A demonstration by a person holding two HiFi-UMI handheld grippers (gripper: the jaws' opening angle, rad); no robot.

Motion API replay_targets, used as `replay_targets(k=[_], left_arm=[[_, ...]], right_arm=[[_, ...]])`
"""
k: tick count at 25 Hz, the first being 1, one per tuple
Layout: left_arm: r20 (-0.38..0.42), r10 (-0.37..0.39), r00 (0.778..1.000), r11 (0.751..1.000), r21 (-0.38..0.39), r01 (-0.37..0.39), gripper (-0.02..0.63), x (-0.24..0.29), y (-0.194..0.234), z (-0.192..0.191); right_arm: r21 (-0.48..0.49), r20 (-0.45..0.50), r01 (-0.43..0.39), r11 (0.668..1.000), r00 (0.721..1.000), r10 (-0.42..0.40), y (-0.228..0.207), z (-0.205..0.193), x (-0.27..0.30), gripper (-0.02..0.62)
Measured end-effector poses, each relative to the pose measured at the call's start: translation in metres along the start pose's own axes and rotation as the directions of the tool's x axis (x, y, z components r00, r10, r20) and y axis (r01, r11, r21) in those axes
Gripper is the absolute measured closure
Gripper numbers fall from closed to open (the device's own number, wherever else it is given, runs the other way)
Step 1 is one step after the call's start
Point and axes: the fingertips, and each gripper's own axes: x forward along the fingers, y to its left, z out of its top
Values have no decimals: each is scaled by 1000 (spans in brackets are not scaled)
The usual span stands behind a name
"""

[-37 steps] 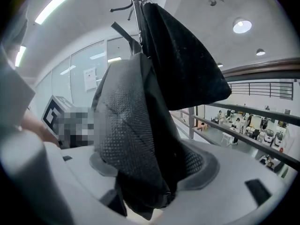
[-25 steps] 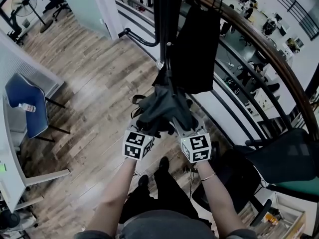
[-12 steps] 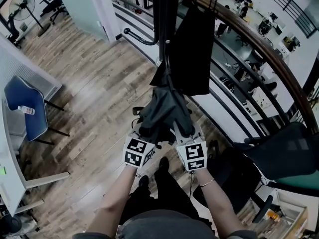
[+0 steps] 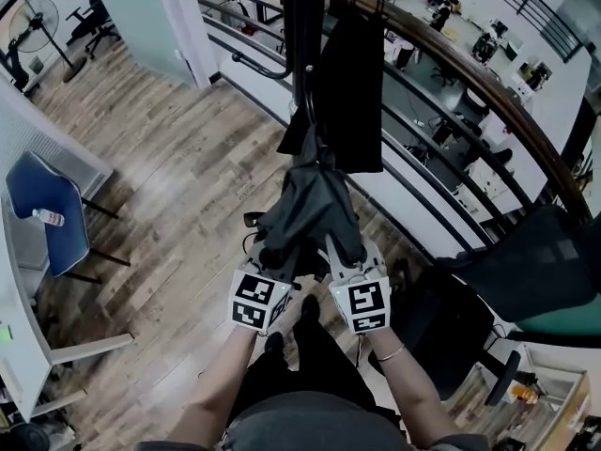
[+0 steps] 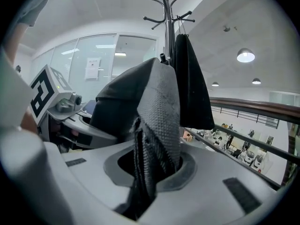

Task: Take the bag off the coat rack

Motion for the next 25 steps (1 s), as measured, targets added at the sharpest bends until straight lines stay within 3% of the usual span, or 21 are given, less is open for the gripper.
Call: replay_targets(k=[14,25], left_arm=[[64,-67,996,993,99,61,554,-45,-29,27],[89,-164,982,973,176,146,558,-98,-60,35]], right_arm=[[-9,51,110,994,993,-110,20,35,-52,548],[15,90,231,973,969,-231,53,53,-110,557]])
